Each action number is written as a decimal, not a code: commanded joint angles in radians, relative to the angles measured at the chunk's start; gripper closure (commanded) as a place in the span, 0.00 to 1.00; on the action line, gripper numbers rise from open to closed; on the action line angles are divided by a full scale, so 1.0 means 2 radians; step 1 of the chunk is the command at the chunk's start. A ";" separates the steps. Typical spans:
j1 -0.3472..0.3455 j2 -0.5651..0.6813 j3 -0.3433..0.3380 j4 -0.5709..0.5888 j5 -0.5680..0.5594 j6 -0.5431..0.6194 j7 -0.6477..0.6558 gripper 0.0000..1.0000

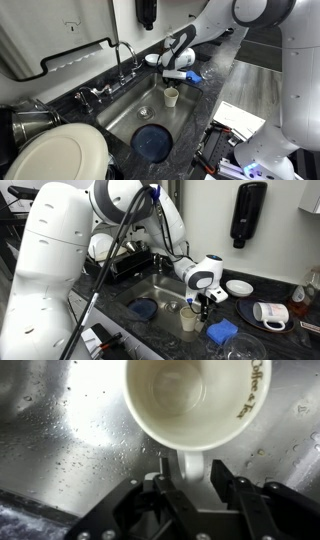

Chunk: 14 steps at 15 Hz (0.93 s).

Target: Take the cup out of the sink

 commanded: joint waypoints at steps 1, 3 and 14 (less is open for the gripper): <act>0.003 0.010 -0.003 0.012 0.012 -0.008 0.000 0.83; 0.003 0.010 -0.003 0.011 0.012 -0.007 0.002 0.97; 0.027 -0.020 -0.022 -0.001 -0.009 -0.039 0.038 0.96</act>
